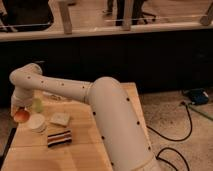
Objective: Place apple in paper cup
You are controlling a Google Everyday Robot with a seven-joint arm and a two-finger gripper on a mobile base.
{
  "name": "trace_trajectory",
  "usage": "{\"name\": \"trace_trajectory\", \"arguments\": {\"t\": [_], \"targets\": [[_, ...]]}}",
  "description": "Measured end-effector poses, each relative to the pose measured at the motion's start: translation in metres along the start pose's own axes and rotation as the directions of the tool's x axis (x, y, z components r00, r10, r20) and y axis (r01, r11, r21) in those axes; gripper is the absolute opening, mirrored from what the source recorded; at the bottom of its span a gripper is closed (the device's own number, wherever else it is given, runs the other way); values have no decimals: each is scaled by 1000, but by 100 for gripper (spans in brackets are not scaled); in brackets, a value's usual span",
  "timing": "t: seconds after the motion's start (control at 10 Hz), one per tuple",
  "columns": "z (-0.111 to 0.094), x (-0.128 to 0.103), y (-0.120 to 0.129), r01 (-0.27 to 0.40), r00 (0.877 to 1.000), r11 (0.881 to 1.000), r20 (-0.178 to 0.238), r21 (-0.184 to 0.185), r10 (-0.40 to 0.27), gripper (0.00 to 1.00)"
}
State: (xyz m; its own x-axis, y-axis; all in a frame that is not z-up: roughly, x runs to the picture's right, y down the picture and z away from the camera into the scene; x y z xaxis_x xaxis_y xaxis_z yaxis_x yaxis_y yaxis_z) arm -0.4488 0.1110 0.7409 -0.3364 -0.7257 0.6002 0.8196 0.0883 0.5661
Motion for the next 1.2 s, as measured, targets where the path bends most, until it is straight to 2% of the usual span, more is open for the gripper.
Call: {"name": "trace_trajectory", "arguments": {"t": [0.6,0.7,1.2], "targets": [[0,0,1,4,1000,1000,12,2,-4,58],[0,-1,1,5,1000,1000,14,2,-5,55],[-22,-2,1,-8,1000,1000,-28,-30,7,7]]}}
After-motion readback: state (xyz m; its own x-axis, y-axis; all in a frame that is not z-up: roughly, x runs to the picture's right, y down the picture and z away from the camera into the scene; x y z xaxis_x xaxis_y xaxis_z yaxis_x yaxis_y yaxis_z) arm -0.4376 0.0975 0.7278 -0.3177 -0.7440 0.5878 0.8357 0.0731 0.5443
